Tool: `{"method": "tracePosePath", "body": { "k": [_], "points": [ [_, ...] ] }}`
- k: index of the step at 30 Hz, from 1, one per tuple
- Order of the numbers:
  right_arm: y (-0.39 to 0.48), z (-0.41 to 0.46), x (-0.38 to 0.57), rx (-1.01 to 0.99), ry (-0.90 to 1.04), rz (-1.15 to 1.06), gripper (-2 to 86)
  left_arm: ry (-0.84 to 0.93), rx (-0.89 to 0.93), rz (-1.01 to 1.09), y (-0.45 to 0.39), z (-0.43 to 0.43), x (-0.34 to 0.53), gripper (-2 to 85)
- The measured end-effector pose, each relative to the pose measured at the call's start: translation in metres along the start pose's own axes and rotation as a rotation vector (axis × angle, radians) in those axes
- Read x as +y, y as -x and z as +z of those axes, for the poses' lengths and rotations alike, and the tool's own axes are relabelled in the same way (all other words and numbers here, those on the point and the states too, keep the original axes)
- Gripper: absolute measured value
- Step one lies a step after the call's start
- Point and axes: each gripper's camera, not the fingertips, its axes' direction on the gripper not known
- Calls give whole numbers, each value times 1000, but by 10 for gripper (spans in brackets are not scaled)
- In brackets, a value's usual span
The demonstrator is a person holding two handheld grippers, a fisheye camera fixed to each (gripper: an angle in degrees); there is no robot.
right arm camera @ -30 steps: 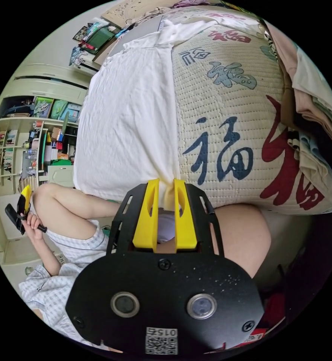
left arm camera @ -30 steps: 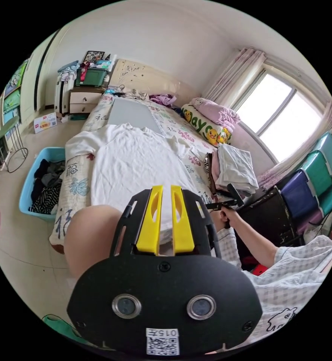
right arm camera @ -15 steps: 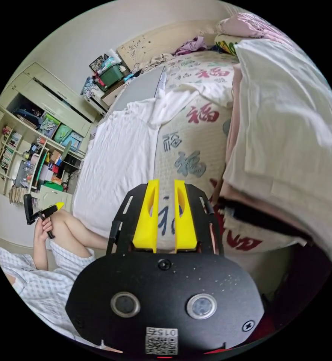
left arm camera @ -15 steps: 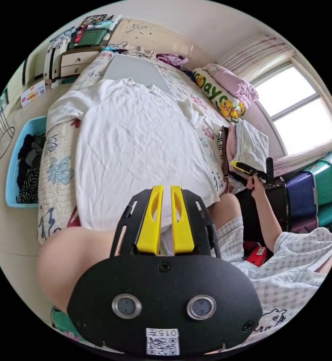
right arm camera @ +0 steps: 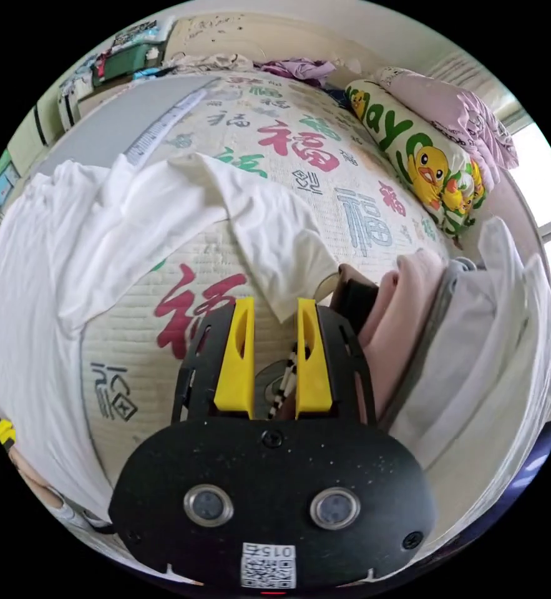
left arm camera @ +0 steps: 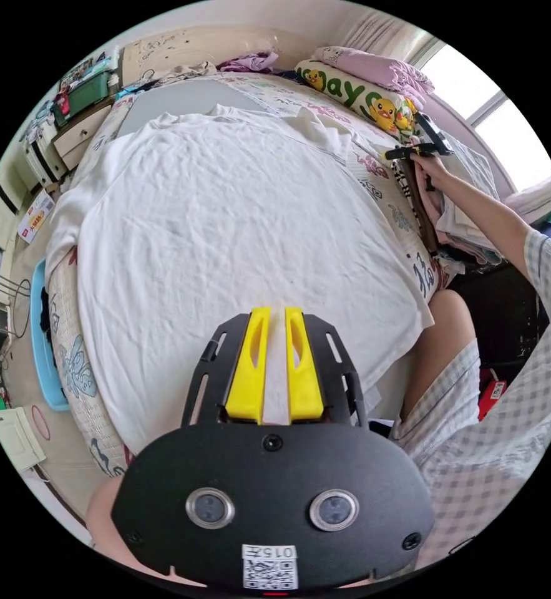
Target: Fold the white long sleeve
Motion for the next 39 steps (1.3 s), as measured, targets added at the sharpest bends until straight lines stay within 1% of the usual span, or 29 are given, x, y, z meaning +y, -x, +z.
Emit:
{"method": "tracePosePath", "body": {
  "k": [1, 3, 4, 5, 8, 9, 11, 13, 14, 15, 16, 18, 20, 22, 23, 25, 27, 29, 30, 32, 34, 36, 39],
  "points": [
    [-2, 8, -10, 19, 52, -5, 90, -20, 6, 0, 4, 4, 0, 43],
    [-8, 5, -17, 12, 51, 1, 68, -22, 6, 6, 12, 11, 0, 37],
    [-13, -2, -20, 32, 46, 18, 32, -22, 16, 7, 18, 16, -1, 33],
    [-16, -7, -21, 41, 42, 19, 14, -20, 33, -1, 25, 20, -1, 32],
    [-29, -53, -19, 26, -42, -14, 0, -10, 101, -26, 46, 32, -1, 38],
    [-35, -80, -14, 1, -96, -32, -3, -8, 124, -29, 51, 34, -1, 41],
    [-44, -124, -2, -99, -172, -68, -4, -47, 265, -48, 73, 35, -1, 48],
    [-53, -185, 24, -347, -261, -120, -5, -103, 371, -59, 91, 31, -1, 50],
    [-53, -198, 32, -419, -281, -137, -5, -133, 418, -75, 104, 27, -2, 55],
    [-51, -220, 48, -565, -310, -177, -4, -147, 438, -85, 110, 25, -2, 57],
    [-45, -237, 65, -698, -337, -211, -4, -175, 471, -101, 122, 20, -4, 77],
    [-21, -248, 90, -854, -335, -288, -3, -213, 543, -112, 138, 14, -4, 117],
    [10, -247, 116, -954, -315, -345, -1, -276, 749, -137, 165, 16, 1, 150],
    [56, -233, 147, -1041, -284, -394, 1, -324, 894, -190, 187, 26, 10, 156],
    [66, -227, 153, -1060, -278, -397, 2, -341, 936, -224, 201, 36, 17, 160],
    [104, -205, 174, -1153, -233, -395, 3, -330, 937, -274, 218, 56, 28, 168],
    [127, -193, 187, -1204, -197, -403, 3, -301, 990, -354, 233, 82, 41, 174],
    [142, -188, 197, -1175, -176, -393, 3, -288, 1101, -398, 242, 108, 49, 175],
    [149, -187, 203, -1127, -169, -386, 3, -273, 1105, -396, 243, 112, 50, 173],
    [154, -188, 209, -1077, -160, -388, 4, -201, 1037, -374, 247, 122, 48, 164],
    [154, -193, 215, -1078, -158, -392, 4, -155, 1021, -338, 246, 128, 45, 156],
    [150, -198, 217, -1102, -164, -393, 4, -123, 1059, -296, 243, 135, 42, 143],
    [147, -205, 222, -1072, -165, -392, 5, -101, 1118, -237, 238, 142, 40, 99]
  ]
}}
